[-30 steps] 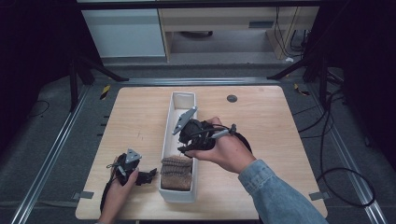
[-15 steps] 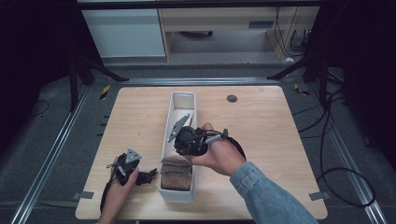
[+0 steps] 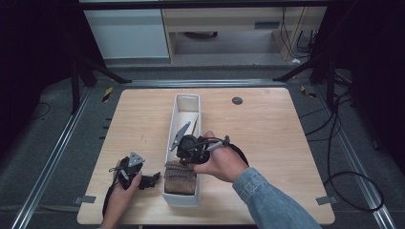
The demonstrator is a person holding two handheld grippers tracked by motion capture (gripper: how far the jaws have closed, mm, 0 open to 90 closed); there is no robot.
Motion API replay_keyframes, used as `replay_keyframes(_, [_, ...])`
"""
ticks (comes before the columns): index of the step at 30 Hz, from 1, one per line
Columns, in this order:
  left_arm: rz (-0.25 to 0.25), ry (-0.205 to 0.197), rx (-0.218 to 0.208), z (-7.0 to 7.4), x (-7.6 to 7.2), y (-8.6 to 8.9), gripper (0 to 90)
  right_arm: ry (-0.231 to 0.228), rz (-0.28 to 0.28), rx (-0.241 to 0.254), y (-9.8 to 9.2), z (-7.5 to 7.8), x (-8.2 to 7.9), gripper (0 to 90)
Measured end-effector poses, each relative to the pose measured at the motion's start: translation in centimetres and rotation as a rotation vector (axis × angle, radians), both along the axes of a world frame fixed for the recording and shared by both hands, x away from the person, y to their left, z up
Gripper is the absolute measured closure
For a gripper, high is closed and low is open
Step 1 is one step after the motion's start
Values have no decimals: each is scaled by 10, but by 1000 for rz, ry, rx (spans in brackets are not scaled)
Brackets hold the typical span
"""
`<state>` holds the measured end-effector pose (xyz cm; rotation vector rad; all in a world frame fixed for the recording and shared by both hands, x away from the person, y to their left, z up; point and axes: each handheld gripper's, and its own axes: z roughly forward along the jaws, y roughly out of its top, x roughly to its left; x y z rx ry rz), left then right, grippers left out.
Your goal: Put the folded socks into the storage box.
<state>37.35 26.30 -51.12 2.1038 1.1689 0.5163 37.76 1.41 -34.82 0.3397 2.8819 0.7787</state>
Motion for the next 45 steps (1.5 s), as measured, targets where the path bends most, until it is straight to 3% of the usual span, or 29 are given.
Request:
replay_keyframes(14, [-1, 1, 1, 0, 0, 0, 0, 51, 24, -16, 2, -17, -7, 900])
replay_keyframes(45, [-2, 1, 1, 0, 0, 0, 0, 102, 75, -58, 5, -40, -21, 900])
